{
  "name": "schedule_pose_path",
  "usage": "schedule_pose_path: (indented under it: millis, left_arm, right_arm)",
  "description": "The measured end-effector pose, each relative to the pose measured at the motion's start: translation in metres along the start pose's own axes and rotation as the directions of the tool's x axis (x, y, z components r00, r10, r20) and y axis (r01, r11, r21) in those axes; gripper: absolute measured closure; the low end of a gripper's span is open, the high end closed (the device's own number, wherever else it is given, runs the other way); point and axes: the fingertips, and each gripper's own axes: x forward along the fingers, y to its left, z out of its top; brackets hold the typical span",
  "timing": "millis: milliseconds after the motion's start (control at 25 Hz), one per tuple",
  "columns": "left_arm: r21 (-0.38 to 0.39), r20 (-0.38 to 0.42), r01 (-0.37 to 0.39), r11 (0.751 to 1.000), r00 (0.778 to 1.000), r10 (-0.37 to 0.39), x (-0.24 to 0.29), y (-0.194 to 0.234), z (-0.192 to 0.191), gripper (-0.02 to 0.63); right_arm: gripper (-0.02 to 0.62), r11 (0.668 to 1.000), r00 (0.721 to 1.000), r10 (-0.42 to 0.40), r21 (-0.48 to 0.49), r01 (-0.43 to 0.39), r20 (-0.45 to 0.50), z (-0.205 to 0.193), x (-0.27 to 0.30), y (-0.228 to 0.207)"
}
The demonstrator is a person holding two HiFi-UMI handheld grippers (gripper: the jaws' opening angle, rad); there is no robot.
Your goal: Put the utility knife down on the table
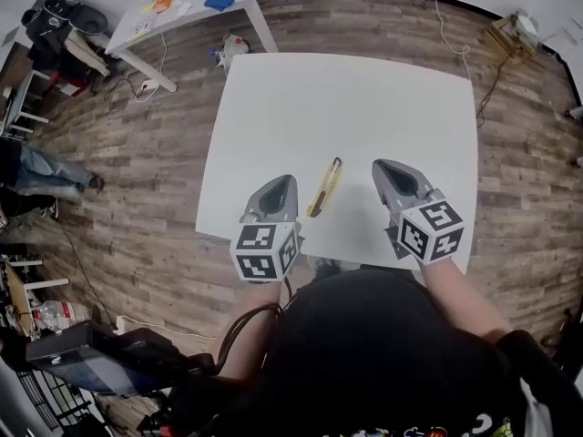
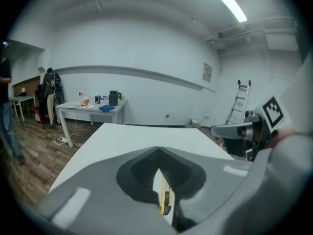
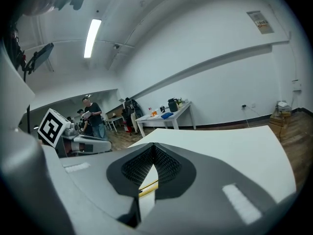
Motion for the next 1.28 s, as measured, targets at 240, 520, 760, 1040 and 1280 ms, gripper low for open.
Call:
schedule_pose_path:
  millis: [240,520,760,1040,1280]
  left_arm:
    - [-0.060,0.232,-0.017,0.998,0.972,0.030,-0.045,0.018,0.042,0.604]
    - [-0.060,0.207,-0.019,0.998,0.978,0.032,-0.041,0.026,0.037,0.605]
    - [-0.050,0.201,0.006,0.999,0.980,0.005,-0.031,0.019,0.036,0.606]
    - [-0.048,0.192,0.019,0.999,0.981,-0.009,-0.024,0.016,0.041,0.606]
    - [-0.053,0.182,0.018,0.998,0.983,-0.008,-0.019,0.015,0.038,0.606]
  right_arm:
    - [0.571,0.997,1.000,0.019,-0.081,-0.017,0.014,0.005,0.007,0.025]
    - [0.572,0.996,0.999,0.003,-0.095,0.000,0.032,0.014,0.010,0.025]
    - [0.571,0.996,0.999,-0.019,-0.084,0.022,0.037,0.012,0.004,0.016]
    - [0.571,0.997,0.999,-0.028,-0.076,0.031,0.037,0.013,0.002,0.011]
    - [0.572,0.997,0.999,-0.029,-0.073,0.032,0.038,0.013,0.002,0.006]
